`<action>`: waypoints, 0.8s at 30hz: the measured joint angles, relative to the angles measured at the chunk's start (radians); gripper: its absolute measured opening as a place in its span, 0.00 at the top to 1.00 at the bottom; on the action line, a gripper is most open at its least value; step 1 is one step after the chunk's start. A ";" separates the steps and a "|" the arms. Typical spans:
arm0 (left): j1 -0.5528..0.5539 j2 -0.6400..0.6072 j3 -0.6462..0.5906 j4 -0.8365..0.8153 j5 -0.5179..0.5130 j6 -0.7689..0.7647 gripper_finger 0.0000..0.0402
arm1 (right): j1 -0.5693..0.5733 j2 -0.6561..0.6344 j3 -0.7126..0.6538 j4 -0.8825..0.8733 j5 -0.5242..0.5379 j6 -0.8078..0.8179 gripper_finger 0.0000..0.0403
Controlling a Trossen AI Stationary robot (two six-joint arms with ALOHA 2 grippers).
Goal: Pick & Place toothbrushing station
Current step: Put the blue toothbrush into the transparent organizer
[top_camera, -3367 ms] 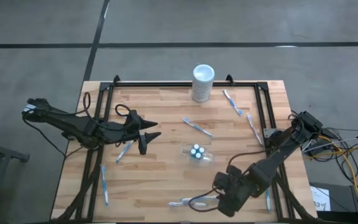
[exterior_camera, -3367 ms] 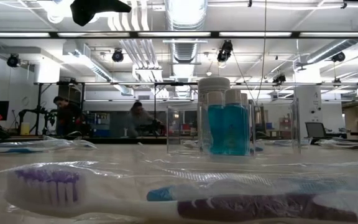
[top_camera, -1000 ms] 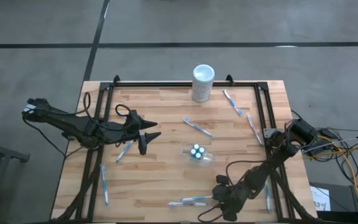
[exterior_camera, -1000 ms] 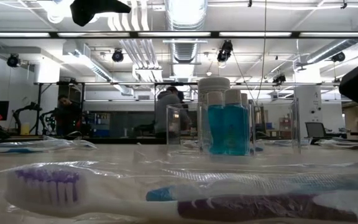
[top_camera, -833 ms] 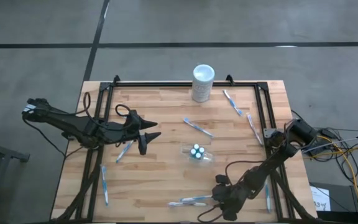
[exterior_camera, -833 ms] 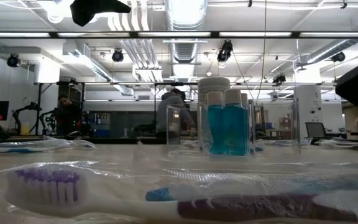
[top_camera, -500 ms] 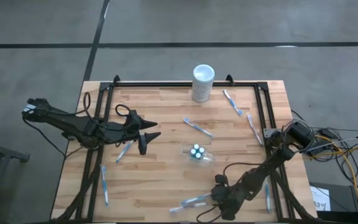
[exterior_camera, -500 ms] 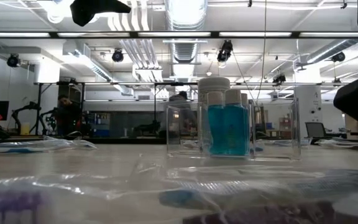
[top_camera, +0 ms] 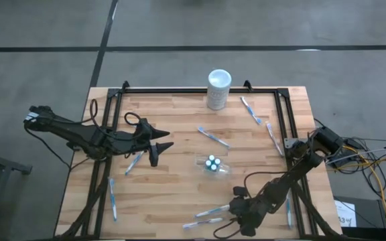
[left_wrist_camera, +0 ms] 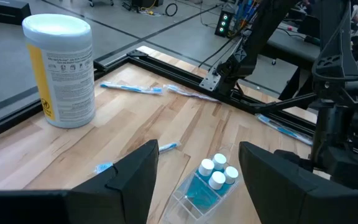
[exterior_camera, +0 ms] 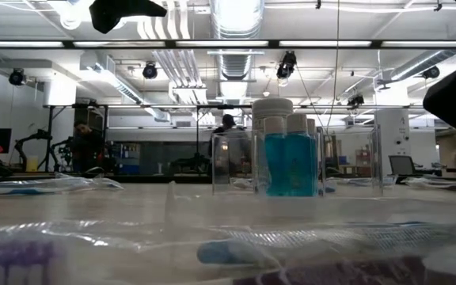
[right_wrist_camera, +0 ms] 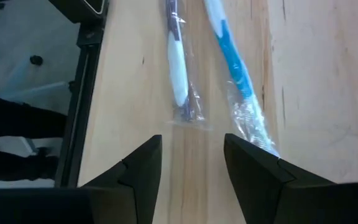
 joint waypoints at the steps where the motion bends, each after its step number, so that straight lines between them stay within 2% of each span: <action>1: 0.000 0.000 0.000 0.000 0.000 0.000 0.43 | 0.000 0.000 0.000 -0.002 0.000 0.000 0.59; 13: 0.000 0.000 0.000 0.000 0.000 0.000 0.43 | -0.001 -0.020 0.000 -0.170 0.079 0.003 0.56; 24: 0.000 0.000 0.000 -0.001 0.000 0.000 0.43 | -0.002 -0.027 -0.001 -0.224 0.137 -0.020 0.56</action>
